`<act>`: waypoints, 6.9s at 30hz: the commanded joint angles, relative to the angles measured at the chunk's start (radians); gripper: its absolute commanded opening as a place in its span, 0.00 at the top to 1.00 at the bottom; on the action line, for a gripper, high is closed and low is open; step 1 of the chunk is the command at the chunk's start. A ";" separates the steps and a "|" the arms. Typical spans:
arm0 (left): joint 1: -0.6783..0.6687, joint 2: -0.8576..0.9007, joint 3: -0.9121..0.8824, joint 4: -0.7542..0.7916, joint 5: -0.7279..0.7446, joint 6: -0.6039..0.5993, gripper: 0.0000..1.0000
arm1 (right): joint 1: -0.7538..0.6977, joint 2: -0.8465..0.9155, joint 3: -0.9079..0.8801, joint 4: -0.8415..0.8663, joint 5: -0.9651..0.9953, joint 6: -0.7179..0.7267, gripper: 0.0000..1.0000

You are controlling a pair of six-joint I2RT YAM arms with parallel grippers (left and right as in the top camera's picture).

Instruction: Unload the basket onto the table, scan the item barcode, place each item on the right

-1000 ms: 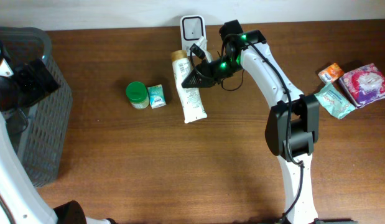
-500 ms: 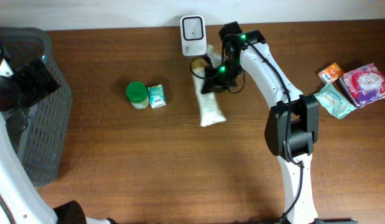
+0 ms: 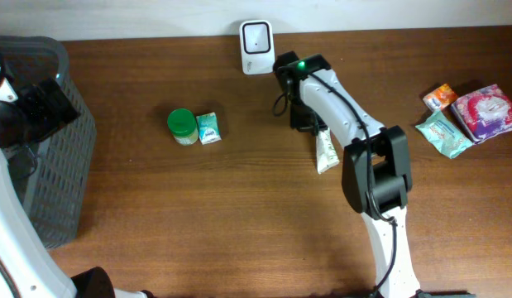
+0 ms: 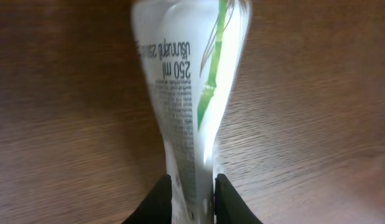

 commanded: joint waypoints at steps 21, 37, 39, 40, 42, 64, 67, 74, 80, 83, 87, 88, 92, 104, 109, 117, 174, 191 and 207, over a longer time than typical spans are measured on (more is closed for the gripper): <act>0.003 -0.010 0.002 0.000 0.004 -0.006 0.01 | -0.189 -0.004 0.110 -0.002 -0.618 -0.362 0.32; 0.003 -0.010 0.002 -0.001 0.004 -0.006 0.01 | -0.076 -0.001 0.220 0.623 -0.592 -0.111 0.96; 0.003 -0.010 0.002 0.000 0.004 -0.006 0.01 | -0.076 0.005 0.220 0.747 -0.591 -0.034 0.96; 0.003 -0.010 0.002 0.000 0.004 -0.006 0.01 | -0.076 0.015 0.220 0.806 -0.591 0.015 0.96; 0.003 -0.010 0.002 0.000 0.004 -0.006 0.01 | -0.076 0.057 0.220 0.902 -0.590 0.139 0.96; 0.003 -0.010 0.002 -0.001 0.004 -0.006 0.01 | -0.072 0.124 0.224 0.883 -0.484 0.124 0.96; 0.003 -0.010 0.002 0.000 0.004 -0.006 0.01 | -0.071 0.090 0.237 0.863 -0.498 0.109 0.96; 0.003 -0.010 0.002 0.000 0.004 -0.006 0.01 | -0.155 0.058 0.552 0.500 -0.490 0.061 0.96; 0.003 -0.010 0.002 0.000 0.004 -0.006 0.01 | -0.531 0.060 0.608 -0.049 -0.353 -0.259 0.96; 0.003 -0.010 0.002 0.000 0.004 -0.006 0.01 | -0.695 0.060 0.533 -0.140 -0.209 -0.287 0.96; 0.003 -0.010 0.002 0.000 0.004 -0.006 0.01 | -0.780 0.061 0.394 -0.063 -0.210 -0.286 0.44; 0.003 -0.010 0.002 0.000 0.004 -0.006 0.01 | -0.780 0.061 0.356 -0.041 -0.214 -0.286 0.25; 0.003 -0.010 0.002 0.000 0.004 -0.006 0.01 | -0.746 0.058 0.309 -0.025 -0.328 -0.285 0.00; 0.003 -0.010 0.002 0.000 0.004 -0.006 0.01 | -0.229 0.039 0.481 -0.060 -0.697 -0.316 0.01; 0.003 -0.010 0.002 0.000 0.004 -0.006 0.01 | -0.021 0.065 0.410 0.011 -0.655 -0.316 0.01; 0.003 -0.010 0.002 0.000 0.004 -0.006 0.01 | 0.117 0.065 0.220 0.210 -0.607 -0.285 0.05; 0.003 -0.010 0.002 0.000 0.004 -0.006 0.01 | -0.230 -0.022 0.042 0.179 -1.629 -0.570 0.96; 0.003 -0.010 0.002 0.000 0.004 -0.006 0.01 | -0.324 -0.022 0.042 0.240 -1.875 -0.566 0.96; 0.003 -0.010 0.002 0.000 0.003 -0.006 0.01 | -0.204 -0.023 0.050 0.264 -1.118 -0.290 0.96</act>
